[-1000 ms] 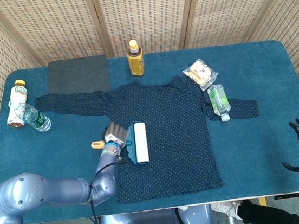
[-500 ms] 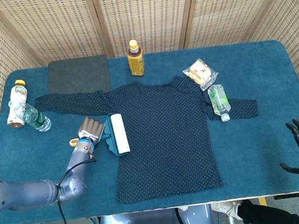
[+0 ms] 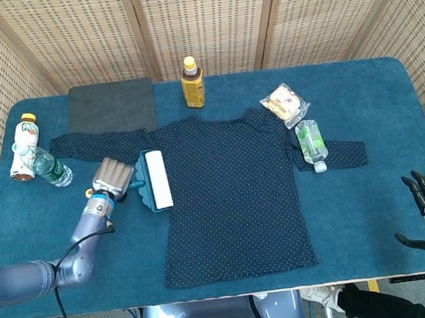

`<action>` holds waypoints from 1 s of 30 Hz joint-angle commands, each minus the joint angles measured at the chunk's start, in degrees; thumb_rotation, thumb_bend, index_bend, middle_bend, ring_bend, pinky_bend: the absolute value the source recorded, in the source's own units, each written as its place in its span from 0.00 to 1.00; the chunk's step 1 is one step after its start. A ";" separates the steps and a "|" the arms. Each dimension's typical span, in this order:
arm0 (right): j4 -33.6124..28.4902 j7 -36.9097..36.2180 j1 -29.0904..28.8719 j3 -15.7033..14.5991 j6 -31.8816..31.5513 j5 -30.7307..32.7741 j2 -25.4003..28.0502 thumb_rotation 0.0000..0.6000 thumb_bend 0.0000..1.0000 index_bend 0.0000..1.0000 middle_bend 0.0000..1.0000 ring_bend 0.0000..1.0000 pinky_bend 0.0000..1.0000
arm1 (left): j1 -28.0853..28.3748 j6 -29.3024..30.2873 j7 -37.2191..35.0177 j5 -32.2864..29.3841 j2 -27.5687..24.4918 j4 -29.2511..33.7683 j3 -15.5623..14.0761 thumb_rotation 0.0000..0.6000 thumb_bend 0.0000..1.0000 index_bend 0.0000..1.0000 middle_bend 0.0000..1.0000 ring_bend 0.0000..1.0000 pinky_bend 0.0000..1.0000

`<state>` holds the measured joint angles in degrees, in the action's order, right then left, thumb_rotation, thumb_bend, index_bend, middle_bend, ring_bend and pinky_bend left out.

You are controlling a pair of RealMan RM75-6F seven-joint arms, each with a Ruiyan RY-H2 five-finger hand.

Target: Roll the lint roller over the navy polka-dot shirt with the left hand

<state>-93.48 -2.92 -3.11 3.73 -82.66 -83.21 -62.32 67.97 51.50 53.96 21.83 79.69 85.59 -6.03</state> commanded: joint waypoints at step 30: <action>-0.21 0.20 0.22 0.25 -1.47 -0.78 -0.02 1.00 0.08 0.00 0.00 0.00 0.00 | -34.55 39.44 -35.54 47.82 -2.43 6.19 -5.42 1.00 0.12 0.03 0.00 0.00 0.00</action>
<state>-93.65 -2.82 -2.88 4.03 -84.11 -83.90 -62.29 40.37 83.76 23.66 63.11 77.56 91.56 -8.60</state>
